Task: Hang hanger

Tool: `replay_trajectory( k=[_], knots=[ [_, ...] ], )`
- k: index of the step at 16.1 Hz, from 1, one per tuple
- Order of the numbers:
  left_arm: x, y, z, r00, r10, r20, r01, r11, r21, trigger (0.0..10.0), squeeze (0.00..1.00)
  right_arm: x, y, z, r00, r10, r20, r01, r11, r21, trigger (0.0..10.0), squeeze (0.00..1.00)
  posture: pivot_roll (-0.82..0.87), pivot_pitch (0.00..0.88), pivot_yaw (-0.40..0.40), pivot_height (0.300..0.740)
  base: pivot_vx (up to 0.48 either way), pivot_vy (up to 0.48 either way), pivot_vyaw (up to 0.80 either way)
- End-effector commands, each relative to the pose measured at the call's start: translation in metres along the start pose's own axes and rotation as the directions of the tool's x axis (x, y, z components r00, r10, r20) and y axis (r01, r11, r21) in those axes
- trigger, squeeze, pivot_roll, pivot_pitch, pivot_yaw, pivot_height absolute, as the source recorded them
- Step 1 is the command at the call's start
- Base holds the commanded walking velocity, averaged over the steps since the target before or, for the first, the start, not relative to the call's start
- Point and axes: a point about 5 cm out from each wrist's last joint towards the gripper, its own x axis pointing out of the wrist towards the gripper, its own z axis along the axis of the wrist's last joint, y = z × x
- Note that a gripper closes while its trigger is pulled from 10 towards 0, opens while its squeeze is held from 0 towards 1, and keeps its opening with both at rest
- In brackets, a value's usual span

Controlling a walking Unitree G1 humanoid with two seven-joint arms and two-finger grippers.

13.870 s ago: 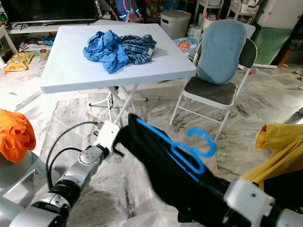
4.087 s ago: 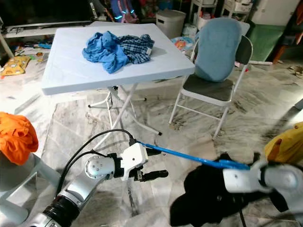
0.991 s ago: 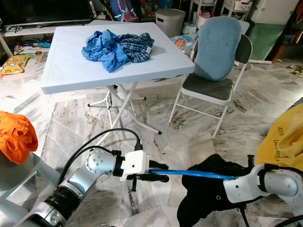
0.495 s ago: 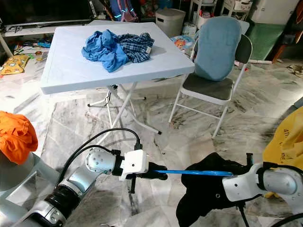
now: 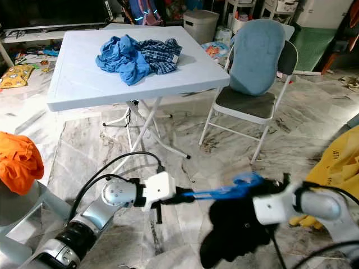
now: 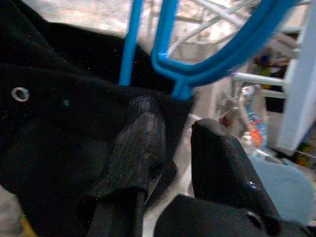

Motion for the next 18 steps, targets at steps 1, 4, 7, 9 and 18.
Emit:
replay_trajectory(
  k=[1,4,7,9,18],
  knots=[
    [0.0,0.003,0.003,0.997,0.062,0.041,-0.061,0.998,-0.027,0.0,0.0,0.001,-0.009,0.002,1.0,-0.028,0.007,0.028,0.999,-0.019,10.0,1.0,-0.01,0.0,-0.083,0.74,0.0,0.0,0.0],
    [0.002,0.004,0.004,0.983,0.16,0.092,-0.154,0.985,-0.074,0.0,0.0,0.004,-0.024,0.002,0.996,-0.09,-0.001,0.09,0.994,-0.057,10.0,1.0,-0.01,0.0,-0.092,0.74,0.0,0.0,0.0],
    [0.005,0.008,0.01,0.96,0.241,0.145,-0.232,0.969,-0.08,0.0,0.0,0.0,-0.035,-0.004,0.982,-0.18,-0.051,0.177,0.982,-0.057,10.0,1.0,-0.01,0.0,-0.092,0.74,0.0,0.0,0.0],
    [0.005,0.015,0.016,0.937,0.303,0.174,-0.292,0.953,-0.084,0.0,0.0,-0.005,-0.038,-0.011,0.951,-0.296,-0.09,0.301,0.953,0.044,10.0,1.0,-0.01,0.0,-0.088,0.74,0.0,0.0,0.0],
    [0.006,0.025,0.03,0.919,0.323,0.225,-0.31,0.946,-0.094,0.0,0.0,0.024,0.013,0.001,0.873,-0.445,-0.198,0.482,0.732,0.481,10.0,1.0,-0.01,0.0,-0.054,0.74,0.0,0.0,0.0]
  ],
)
